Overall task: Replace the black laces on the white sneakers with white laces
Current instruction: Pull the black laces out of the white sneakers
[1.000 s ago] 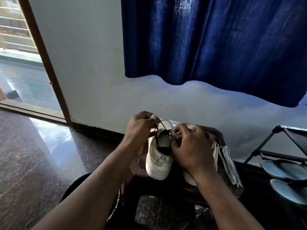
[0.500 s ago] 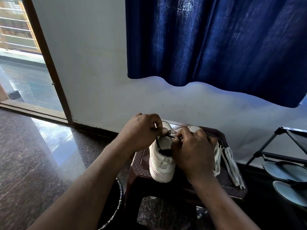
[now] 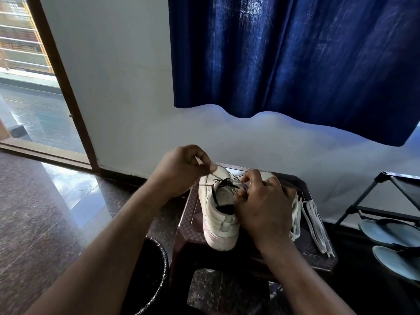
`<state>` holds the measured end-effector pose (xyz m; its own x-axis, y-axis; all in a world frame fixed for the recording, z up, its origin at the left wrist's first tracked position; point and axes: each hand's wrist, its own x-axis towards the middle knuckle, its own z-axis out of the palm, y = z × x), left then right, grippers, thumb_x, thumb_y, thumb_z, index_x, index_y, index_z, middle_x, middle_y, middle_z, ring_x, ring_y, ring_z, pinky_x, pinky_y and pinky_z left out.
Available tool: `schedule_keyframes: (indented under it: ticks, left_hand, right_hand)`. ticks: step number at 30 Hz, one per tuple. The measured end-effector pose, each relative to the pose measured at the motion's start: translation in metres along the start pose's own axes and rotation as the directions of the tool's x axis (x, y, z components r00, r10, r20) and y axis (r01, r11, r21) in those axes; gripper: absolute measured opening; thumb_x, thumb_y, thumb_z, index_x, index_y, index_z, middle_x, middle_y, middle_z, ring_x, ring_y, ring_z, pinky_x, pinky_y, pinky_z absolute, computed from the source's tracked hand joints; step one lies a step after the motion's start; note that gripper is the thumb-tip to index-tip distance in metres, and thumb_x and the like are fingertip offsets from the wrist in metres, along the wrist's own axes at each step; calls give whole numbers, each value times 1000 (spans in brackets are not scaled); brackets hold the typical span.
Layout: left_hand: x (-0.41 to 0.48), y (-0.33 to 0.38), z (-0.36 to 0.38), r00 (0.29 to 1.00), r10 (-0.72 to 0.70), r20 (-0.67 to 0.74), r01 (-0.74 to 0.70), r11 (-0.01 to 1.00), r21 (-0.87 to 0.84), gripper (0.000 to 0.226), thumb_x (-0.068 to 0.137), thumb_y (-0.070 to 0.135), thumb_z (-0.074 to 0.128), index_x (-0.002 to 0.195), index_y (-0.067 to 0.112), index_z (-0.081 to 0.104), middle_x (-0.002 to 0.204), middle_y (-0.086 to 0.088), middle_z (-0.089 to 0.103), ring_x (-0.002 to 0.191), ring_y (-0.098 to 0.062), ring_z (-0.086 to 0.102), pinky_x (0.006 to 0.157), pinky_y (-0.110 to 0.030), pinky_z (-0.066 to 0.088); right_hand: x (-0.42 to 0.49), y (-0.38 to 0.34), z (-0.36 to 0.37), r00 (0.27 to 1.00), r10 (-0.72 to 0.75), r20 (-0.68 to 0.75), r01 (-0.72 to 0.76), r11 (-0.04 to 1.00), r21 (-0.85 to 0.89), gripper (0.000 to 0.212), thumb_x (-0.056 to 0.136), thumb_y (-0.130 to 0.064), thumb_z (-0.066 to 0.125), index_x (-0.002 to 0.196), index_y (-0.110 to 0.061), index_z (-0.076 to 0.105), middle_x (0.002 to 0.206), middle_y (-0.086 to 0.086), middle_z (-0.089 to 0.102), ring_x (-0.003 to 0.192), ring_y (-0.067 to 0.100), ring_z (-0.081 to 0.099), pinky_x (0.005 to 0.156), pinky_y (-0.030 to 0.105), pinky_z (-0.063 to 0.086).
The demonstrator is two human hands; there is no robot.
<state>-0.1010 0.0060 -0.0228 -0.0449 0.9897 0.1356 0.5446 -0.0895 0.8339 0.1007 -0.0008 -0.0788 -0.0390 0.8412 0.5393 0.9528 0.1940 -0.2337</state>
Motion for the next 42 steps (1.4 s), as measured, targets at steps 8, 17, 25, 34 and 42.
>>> schedule_keyframes:
  ticks: [8, 17, 25, 34, 42]
  left_hand:
    - [-2, 7, 10, 996, -12, -85, -27, 901, -433, 20, 104, 19, 60, 86, 17, 68, 78, 4, 67, 70, -10, 61, 69, -22, 48]
    - [-1, -7, 11, 994, 27, -107, -38, 995, -96, 38, 89, 42, 78, 112, 25, 53, 72, 8, 50, 59, -9, 43, 56, -26, 34]
    - [3, -11, 40, 943, 329, 51, -312, 819, 483, 7, 94, 33, 71, 95, 32, 78, 89, 8, 60, 83, -19, 63, 71, -31, 48]
    - [8, -17, 20, 965, -93, -247, 117, 990, 83, 11, 94, 18, 64, 89, 18, 74, 91, -1, 76, 77, -19, 65, 64, -29, 46]
    - [-6, -21, 28, 987, 102, -124, -44, 916, 399, 39, 81, 74, 63, 78, 35, 69, 84, 14, 67, 85, -16, 61, 75, -34, 51]
  right_hand:
    - [-1, -2, 0, 1000, 7, -6, -7, 1000, -5, 31, 81, -42, 42, 106, -31, 56, 76, -5, 71, 102, 24, 60, 85, 41, 26]
    - [-1, -2, 3, 1000, 19, -2, -19, 1000, 1, 27, 80, -39, 51, 105, -30, 58, 76, -3, 71, 100, 26, 60, 84, 42, 27]
    - [-3, 1, 5, 1000, 14, -16, -14, 1000, 2, 24, 81, -31, 65, 104, -29, 58, 71, -4, 68, 95, 27, 60, 81, 42, 29]
    - [-1, 1, 4, 999, -1, -35, 0, 1000, -30, 25, 79, -38, 55, 103, -29, 58, 69, -4, 69, 95, 27, 61, 79, 41, 29]
    - [1, -1, 2, 1000, -1, -14, 1, 1000, -26, 29, 77, -40, 54, 105, -30, 57, 69, -5, 68, 96, 26, 60, 82, 41, 30]
